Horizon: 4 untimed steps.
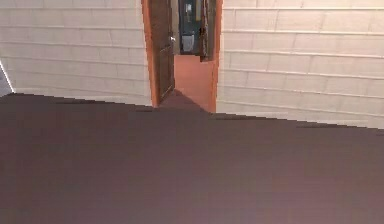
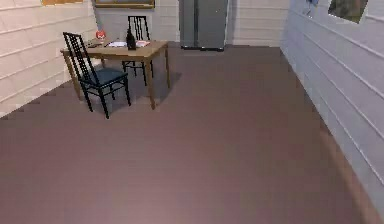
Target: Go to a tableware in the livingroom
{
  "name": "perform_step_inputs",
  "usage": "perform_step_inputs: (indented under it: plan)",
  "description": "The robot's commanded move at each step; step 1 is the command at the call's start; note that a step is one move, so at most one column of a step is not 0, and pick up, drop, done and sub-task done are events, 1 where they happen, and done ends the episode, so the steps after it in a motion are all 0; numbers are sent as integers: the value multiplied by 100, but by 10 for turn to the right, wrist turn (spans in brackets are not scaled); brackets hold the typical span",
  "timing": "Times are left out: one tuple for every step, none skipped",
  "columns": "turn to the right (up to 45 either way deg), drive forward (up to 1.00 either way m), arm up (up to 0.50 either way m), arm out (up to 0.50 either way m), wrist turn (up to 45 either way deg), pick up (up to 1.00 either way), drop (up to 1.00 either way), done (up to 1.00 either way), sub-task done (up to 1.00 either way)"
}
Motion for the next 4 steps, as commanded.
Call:
perform_step_inputs:
  plan:
    - [0, 100, 0, 0, 0, 0, 0, 0, 0]
    - [0, 100, 0, 0, 0, 0, 0, 0, 0]
    - [0, 100, 0, 0, 0, 0, 0, 0, 0]
    - [210, 0, 0, 0, 0, 0, 0, 0, 0]
